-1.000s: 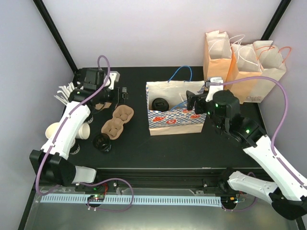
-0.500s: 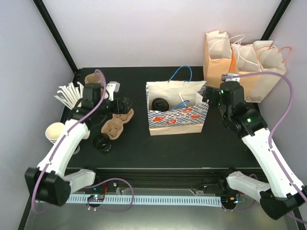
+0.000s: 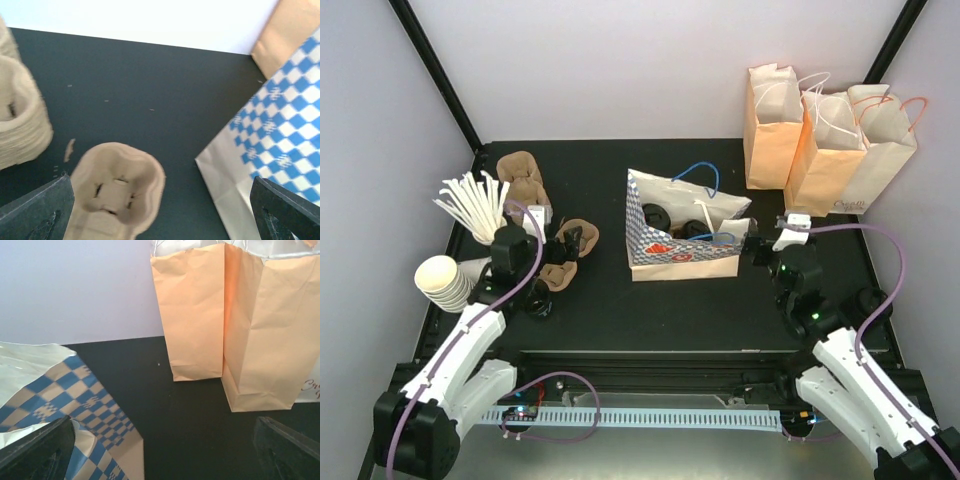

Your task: Pack the takeout coffee

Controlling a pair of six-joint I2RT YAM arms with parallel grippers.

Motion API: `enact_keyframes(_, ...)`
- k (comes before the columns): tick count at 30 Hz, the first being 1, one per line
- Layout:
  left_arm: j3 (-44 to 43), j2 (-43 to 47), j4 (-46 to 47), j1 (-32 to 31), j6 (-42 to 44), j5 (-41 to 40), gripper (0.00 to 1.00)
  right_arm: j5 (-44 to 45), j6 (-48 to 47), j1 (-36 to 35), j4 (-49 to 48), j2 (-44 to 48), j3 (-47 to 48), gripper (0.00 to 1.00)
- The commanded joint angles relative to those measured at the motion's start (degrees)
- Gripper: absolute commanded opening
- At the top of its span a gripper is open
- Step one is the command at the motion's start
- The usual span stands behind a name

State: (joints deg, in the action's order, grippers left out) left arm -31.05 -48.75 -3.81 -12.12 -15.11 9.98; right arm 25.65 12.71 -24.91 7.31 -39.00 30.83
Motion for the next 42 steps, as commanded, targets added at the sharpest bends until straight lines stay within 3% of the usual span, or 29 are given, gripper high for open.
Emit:
enact_keyframes(1,4.0,0.9,9.9,-0.2,3.2,-10.4,0.99,0.8,-9.5,0.2,-19.6,2.4,-9.8,1.00)
enact_keyframes(3,6.3,0.5,12.8,-0.2,5.4,-12.6,0.99,2.4,-12.2,0.2,-25.7,3.9,-13.5,1.00)
enact_keyframes(9,9.4,-0.8,18.8,0.0,6.6,-23.8,0.99,13.4,-3.3,5.5,-31.6,8.2,-18.2,0.98)
enact_keyframes(13,10.0,-1.4,20.9,0.1,5.6,-24.8,0.99,7.9,-6.5,8.2,-31.9,14.9,-19.4,0.96)
enact_keyframes(18,10.9,-2.1,23.4,0.1,6.1,-26.3,0.99,9.0,-8.4,8.3,-29.3,15.7,-19.5,0.97)
enact_keyframes(23,11.2,-3.6,26.8,0.1,9.1,-26.9,0.99,5.6,-8.4,10.0,-33.9,6.0,-21.3,0.97)
enact_keyframes(29,10.9,-7.9,30.2,0.2,14.9,-24.7,0.99,1.3,-10.1,10.3,-49.5,-11.1,-21.6,0.97)
enact_keyframes(33,15.6,-12.9,42.4,0.2,19.3,-25.1,0.99,-2.5,-10.5,12.3,-57.0,-23.4,-19.2,0.96)
enact_keyframes(37,15.7,-17.4,48.0,0.3,20.2,-27.1,0.99,-7.9,-13.3,15.0,-55.2,-31.9,-14.0,0.95)
enact_keyframes(39,16.6,-18.8,52.9,1.2,20.9,-27.7,0.99,-10.2,-15.9,16.6,-61.2,-33.8,-15.4,0.94)
enact_keyframes(42,16.1,-22.2,55.9,3.3,21.0,-26.5,0.99,-14.8,-12.7,21.1,-70.3,-39.2,-18.4,0.96)
